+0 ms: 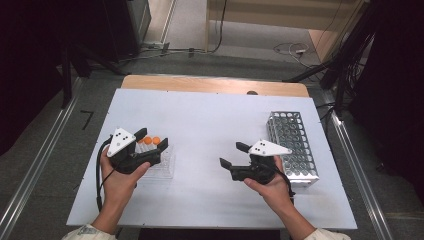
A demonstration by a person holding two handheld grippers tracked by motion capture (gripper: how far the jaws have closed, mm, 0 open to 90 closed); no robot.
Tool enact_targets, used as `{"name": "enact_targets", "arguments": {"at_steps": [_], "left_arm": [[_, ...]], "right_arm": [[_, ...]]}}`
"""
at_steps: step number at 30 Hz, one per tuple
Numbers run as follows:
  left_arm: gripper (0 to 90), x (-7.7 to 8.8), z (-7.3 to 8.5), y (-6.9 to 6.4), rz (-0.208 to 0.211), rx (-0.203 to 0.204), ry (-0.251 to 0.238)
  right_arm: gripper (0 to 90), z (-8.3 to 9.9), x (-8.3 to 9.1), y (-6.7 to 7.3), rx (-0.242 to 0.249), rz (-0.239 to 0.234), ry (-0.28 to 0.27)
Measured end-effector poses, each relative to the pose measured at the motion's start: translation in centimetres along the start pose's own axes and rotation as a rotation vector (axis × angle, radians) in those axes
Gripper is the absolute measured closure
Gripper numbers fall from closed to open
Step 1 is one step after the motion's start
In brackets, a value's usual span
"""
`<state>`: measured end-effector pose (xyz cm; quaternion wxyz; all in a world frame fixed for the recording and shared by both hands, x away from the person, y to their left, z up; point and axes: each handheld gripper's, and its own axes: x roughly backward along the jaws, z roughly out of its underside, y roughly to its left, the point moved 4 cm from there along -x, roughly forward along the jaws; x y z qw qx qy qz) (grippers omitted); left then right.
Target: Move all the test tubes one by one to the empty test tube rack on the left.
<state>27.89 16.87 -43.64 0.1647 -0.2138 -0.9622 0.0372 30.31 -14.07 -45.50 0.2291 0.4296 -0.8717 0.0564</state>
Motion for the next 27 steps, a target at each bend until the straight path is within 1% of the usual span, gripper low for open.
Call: {"name": "enact_targets", "arguments": {"at_steps": [2, 4, 9, 15, 17, 19, 21, 24, 27], "left_arm": [[21.3, 0.2, 0.2, 0.0, -0.002, -0.003, 0.008], [20.8, 0.5, 0.5, 0.1, -0.003, 0.005, 0.008], [20.7, 1.6, 1.3, 0.5, -0.009, 0.01, 0.013], [20.6, 3.3, 2.2, 1.5, -0.037, 0.019, -0.006], [20.6, 3.9, 2.4, 1.8, -0.047, 0.021, -0.011], [20.6, 4.3, 2.6, 2.1, -0.052, 0.023, -0.02], [20.0, 4.6, 2.6, 2.2, -0.062, 0.017, -0.028], [19.9, 4.8, 2.7, 2.4, -0.067, 0.02, -0.031], [19.8, 4.9, 3.0, 2.7, -0.073, 0.028, -0.031]], "right_arm": [[19.1, 0.0, 0.4, -0.3, -0.002, 0.01, -0.003], [19.1, 0.1, 0.8, -0.6, -0.007, 0.022, -0.008], [19.0, 0.2, 2.0, -1.5, -0.017, 0.054, -0.023], [18.9, 0.4, 3.9, -2.6, -0.027, 0.11, -0.04], [18.9, 0.6, 4.6, -3.2, -0.03, 0.133, -0.044], [18.9, 0.9, 5.4, -3.8, -0.043, 0.159, -0.047], [18.9, 1.1, 6.4, -4.4, -0.052, 0.184, -0.054], [18.9, 1.6, 7.8, -5.2, -0.07, 0.215, -0.067], [18.9, 2.2, 9.0, -6.0, -0.09, 0.242, -0.066]]}}
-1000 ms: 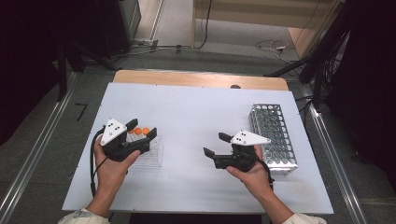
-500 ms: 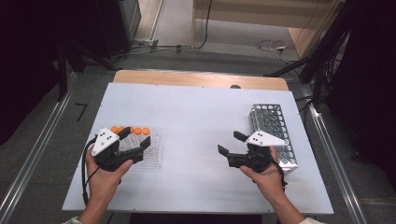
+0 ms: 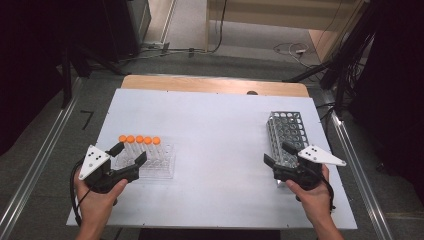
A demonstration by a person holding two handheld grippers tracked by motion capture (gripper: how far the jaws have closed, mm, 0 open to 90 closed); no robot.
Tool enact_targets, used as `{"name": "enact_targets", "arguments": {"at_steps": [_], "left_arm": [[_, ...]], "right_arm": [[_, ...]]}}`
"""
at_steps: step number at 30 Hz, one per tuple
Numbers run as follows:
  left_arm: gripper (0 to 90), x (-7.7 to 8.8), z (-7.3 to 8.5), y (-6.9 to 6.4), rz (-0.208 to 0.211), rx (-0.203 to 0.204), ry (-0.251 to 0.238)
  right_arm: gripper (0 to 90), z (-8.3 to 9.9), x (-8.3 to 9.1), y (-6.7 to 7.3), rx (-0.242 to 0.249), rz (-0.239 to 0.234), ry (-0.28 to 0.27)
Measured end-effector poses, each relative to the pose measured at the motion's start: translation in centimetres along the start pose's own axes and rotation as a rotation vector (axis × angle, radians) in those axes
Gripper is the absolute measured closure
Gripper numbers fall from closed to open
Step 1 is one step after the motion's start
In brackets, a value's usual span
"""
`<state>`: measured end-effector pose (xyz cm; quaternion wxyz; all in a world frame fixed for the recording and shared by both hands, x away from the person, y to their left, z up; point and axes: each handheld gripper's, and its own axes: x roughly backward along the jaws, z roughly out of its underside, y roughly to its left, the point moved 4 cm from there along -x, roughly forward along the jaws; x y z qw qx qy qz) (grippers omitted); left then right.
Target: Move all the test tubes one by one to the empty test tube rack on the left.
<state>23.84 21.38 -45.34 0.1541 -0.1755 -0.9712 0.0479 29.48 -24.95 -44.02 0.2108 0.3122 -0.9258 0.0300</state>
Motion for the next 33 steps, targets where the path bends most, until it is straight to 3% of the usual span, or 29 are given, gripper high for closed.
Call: {"name": "enact_targets", "arguments": {"at_steps": [15, 33], "left_arm": [[18.9, 0.5, 0.7, 1.2, -0.036, 0.015, 0.0], [18.0, 1.3, 1.4, 3.5, -0.104, 0.029, 0.016]], "right_arm": [[18.6, 1.9, 3.5, -3.8, -0.04, 0.132, -0.003], [18.1, 3.6, 5.9, -6.6, -0.093, 0.22, -0.001]]}}
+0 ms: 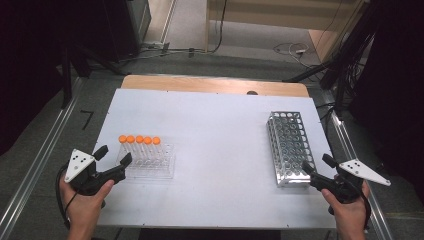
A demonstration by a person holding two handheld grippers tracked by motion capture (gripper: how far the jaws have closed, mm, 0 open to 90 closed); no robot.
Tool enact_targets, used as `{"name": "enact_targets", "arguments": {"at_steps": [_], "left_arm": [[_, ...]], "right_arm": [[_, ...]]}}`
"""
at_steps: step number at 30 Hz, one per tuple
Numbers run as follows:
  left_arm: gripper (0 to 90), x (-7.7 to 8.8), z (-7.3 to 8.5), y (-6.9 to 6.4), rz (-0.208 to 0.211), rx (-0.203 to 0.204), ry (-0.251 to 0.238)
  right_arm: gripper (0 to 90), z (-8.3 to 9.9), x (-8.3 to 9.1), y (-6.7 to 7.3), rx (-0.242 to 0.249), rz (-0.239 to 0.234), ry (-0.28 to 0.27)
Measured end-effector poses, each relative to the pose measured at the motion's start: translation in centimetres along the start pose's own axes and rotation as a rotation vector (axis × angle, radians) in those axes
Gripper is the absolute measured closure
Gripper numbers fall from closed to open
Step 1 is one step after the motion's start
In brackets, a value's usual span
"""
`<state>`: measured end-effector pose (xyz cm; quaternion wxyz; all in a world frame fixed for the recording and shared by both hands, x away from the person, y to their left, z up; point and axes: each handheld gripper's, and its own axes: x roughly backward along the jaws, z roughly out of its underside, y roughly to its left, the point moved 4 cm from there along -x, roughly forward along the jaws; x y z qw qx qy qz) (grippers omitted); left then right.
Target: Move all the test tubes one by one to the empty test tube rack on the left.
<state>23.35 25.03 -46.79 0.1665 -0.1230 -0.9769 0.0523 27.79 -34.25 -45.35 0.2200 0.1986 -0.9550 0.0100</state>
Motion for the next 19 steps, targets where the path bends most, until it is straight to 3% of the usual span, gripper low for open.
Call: {"name": "enact_targets", "arguments": {"at_steps": [19], "left_arm": [[17.3, 1.1, 1.7, 3.5, -0.088, 0.033, 0.037]], "right_arm": [[17.9, 2.2, 1.6, -3.8, -0.085, 0.107, 0.02]]}}
